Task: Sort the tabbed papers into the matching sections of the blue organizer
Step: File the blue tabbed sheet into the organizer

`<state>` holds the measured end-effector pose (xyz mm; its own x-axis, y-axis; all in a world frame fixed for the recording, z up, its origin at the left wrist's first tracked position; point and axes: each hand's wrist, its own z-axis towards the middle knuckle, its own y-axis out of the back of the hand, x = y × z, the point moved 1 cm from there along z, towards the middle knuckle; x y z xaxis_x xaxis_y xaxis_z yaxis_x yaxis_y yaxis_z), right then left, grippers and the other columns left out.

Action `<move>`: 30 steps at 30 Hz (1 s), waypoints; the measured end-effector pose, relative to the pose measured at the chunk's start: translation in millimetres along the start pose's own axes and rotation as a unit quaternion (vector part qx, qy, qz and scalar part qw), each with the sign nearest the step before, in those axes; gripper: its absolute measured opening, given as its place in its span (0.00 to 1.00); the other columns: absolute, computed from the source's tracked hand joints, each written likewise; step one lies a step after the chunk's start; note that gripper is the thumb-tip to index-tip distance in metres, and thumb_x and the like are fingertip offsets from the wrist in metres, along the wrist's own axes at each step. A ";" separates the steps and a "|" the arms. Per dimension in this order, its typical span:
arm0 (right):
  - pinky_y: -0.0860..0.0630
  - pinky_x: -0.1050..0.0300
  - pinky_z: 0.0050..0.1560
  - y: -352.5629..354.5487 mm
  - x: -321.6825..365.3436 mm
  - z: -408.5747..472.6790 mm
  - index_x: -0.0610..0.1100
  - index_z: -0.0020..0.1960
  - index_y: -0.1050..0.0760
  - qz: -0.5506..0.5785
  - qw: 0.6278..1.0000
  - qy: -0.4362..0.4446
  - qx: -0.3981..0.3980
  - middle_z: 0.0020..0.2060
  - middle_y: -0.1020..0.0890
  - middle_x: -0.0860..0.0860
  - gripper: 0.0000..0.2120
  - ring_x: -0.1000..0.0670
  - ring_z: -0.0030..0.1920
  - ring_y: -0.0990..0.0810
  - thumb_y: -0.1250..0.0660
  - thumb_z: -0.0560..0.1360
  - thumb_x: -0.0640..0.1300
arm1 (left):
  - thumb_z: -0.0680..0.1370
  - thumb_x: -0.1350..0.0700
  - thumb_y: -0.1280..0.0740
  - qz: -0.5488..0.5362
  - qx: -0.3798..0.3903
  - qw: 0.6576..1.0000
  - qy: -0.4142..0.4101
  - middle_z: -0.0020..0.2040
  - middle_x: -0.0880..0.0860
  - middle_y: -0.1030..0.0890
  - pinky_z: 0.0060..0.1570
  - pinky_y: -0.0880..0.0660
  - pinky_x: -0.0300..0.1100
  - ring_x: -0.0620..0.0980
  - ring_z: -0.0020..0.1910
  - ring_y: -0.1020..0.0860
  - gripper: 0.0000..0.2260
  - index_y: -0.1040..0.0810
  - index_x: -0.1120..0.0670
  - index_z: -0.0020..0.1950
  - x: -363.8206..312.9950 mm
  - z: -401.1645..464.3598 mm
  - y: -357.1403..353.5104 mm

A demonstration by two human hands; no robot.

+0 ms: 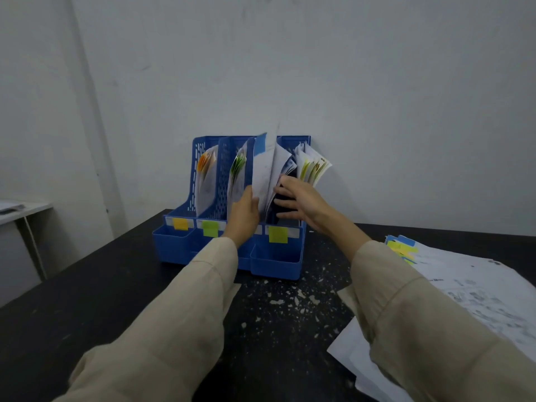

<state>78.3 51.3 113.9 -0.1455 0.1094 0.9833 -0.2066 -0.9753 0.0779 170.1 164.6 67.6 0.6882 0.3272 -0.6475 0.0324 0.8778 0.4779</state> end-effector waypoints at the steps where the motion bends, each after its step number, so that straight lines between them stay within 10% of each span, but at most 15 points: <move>1: 0.26 0.47 0.58 0.3 -0.3 -0.4 0.46 0.75 0.43 -0.004 1.000 0.001 -0.004 0.71 0.33 0.44 0.23 0.42 0.68 0.31 0.46 0.82 0.50 | 0.82 0.62 0.47 -0.019 -0.016 1.000 -0.003 0.49 0.59 0.26 0.47 0.34 0.42 0.50 0.46 0.29 0.11 0.32 0.63 0.63 -3.6 1.4 0.6; 8: 0.25 0.48 0.56 1.6 -3.7 -2.2 0.46 0.73 0.40 -0.012 1.000 0.006 -0.026 0.70 0.32 0.45 0.21 0.43 0.67 0.30 0.46 0.82 0.49 | 0.81 0.61 0.47 -0.123 -0.066 0.990 0.013 0.61 0.55 0.27 0.59 0.30 0.47 0.54 0.59 0.28 0.15 0.35 0.58 0.68 -26.2 20.8 7.1; 18: 0.23 0.50 0.54 3.9 -19.6 -3.1 0.46 0.72 0.37 -0.041 0.999 0.016 -0.032 0.65 0.28 0.45 0.19 0.45 0.64 0.27 0.45 0.82 0.47 | 0.81 0.63 0.46 0.089 0.045 0.993 0.059 0.36 0.44 0.39 0.36 0.36 0.33 0.40 0.33 0.38 0.11 0.40 0.47 0.49 -6.0 11.4 -7.9; 24: 0.22 0.52 0.51 0.7 -27.3 -2.7 0.46 0.72 0.38 -0.082 0.996 0.023 -0.034 0.66 0.29 0.45 0.19 0.46 0.62 0.26 0.45 0.82 0.48 | 0.81 0.64 0.45 0.123 0.071 0.988 0.052 0.37 0.51 0.31 0.48 0.33 0.46 0.51 0.40 0.28 0.12 0.35 0.65 0.64 -9.1 9.2 -4.0; 30: 0.22 0.48 0.55 1.0 -29.2 -3.2 0.46 0.72 0.38 -0.110 0.993 0.029 -0.036 0.65 0.29 0.46 0.20 0.47 0.60 0.26 0.44 0.81 0.48 | 0.81 0.64 0.47 0.120 -0.030 0.992 -0.006 0.47 0.66 0.25 0.44 0.27 0.52 0.62 0.44 0.23 0.19 0.42 0.60 0.73 -24.0 16.0 16.1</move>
<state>79.3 47.8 84.7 -0.1445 0.3307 0.9326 -0.3074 -0.9109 0.2753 165.7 165.3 100.3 0.6789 0.5260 -0.5122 -0.1764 0.7940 0.5817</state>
